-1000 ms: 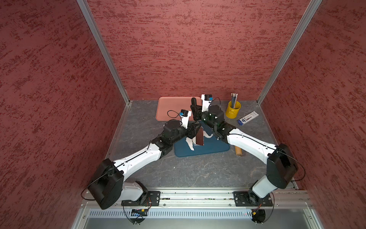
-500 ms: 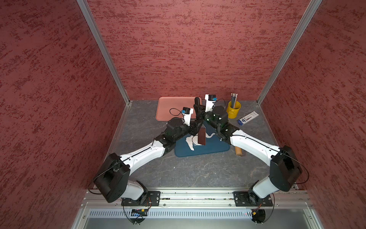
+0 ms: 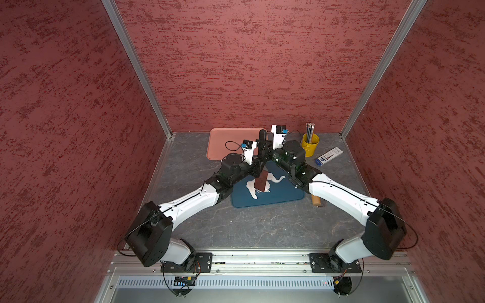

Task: Roll out the dumpling wrappers from the dough
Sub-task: Remove the dumpling wrapper from the work surface.

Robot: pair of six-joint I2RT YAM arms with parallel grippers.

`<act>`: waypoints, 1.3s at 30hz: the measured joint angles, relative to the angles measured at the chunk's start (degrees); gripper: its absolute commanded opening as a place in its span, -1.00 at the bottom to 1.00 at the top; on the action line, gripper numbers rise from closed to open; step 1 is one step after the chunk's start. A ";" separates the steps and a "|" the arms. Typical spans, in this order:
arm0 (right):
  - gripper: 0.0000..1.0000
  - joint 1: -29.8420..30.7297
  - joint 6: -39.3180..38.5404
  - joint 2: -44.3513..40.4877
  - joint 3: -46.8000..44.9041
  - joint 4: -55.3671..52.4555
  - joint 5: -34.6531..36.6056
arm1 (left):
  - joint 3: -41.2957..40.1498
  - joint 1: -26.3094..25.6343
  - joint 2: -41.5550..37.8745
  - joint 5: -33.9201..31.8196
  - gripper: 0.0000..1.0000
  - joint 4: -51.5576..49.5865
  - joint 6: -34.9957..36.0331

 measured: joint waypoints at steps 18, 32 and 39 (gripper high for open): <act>-0.11 -10.38 3.56 6.05 34.51 -61.53 -26.25 | 1.22 4.24 -1.66 17.62 -1.00 -11.78 18.40; -0.52 -10.19 2.64 13.11 40.50 -74.05 -28.57 | 5.27 3.45 0.13 19.85 -1.00 -19.50 23.30; -1.00 -10.34 1.29 13.07 40.39 -73.92 -28.96 | 6.58 3.78 0.94 21.18 -1.00 -21.20 24.02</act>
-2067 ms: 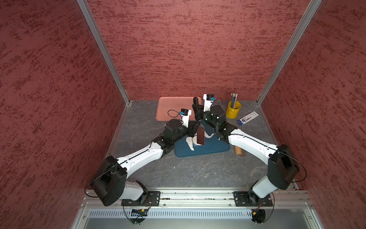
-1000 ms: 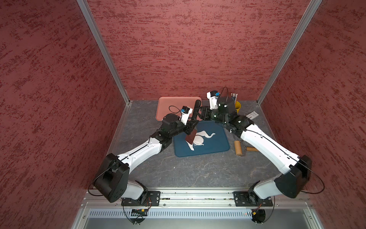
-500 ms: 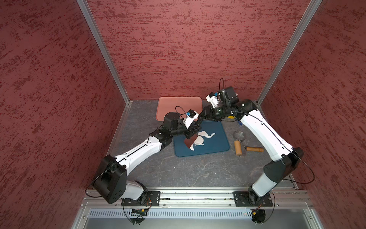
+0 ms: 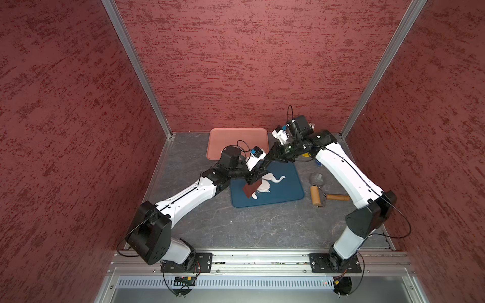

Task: Roll out the dumpling wrappers from the dough
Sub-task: Remove the dumpling wrapper from the work surface.

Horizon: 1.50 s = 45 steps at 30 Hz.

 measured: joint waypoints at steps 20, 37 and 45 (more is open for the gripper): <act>-1.00 6.10 4.76 -19.17 -30.29 17.64 26.56 | -10.45 6.27 -10.71 -23.50 0.06 -13.40 -32.28; -1.00 6.93 15.37 -24.57 -46.45 32.48 29.00 | -19.23 4.11 0.39 -25.44 -0.18 -18.95 -44.87; -1.00 6.93 18.91 -25.68 -49.29 35.28 29.97 | -19.17 1.53 3.10 -27.93 -0.51 -18.01 -45.94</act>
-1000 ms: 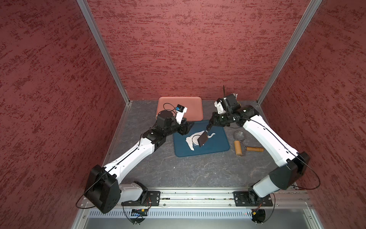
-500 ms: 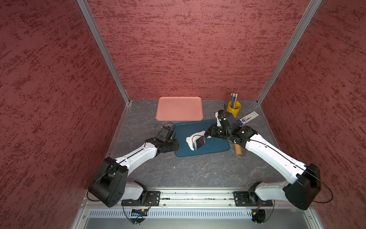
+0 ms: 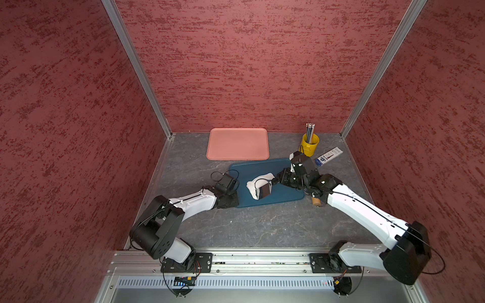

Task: Roll out the dumpling wrappers from the dough
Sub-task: Remove the dumpling wrapper from the work surface.

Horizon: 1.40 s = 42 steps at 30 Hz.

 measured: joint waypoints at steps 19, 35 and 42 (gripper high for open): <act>-1.00 1.79 7.74 7.58 -5.01 23.12 11.41 | 0.00 -2.73 0.02 -5.97 -1.00 -0.96 -4.39; -1.00 4.63 4.79 14.97 0.55 28.20 15.63 | 0.00 -3.45 0.11 -6.99 -1.00 -0.46 -5.44; -1.00 4.48 0.61 13.20 3.52 19.39 15.32 | 0.00 -3.54 0.28 -6.71 -1.00 -0.07 -5.44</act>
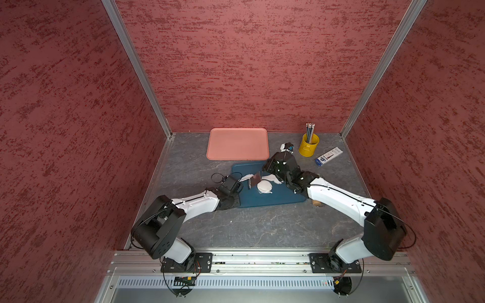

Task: Roll out the dumpling wrappers from the dough
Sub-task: Remove the dumpling wrapper from the work surface.

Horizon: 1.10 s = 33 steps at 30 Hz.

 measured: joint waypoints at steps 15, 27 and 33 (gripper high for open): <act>-1.00 -2.97 0.74 3.45 0.57 4.50 12.39 | -0.07 -0.07 -0.02 -0.31 -1.00 0.09 -0.48; -1.00 -6.64 -0.37 3.80 0.15 6.47 17.64 | -0.11 -0.15 -0.09 -0.57 -1.00 0.11 -0.92; -1.00 -10.01 -2.25 -1.88 -4.00 4.59 18.82 | -0.11 -0.15 -0.09 -0.83 -1.00 0.11 -1.31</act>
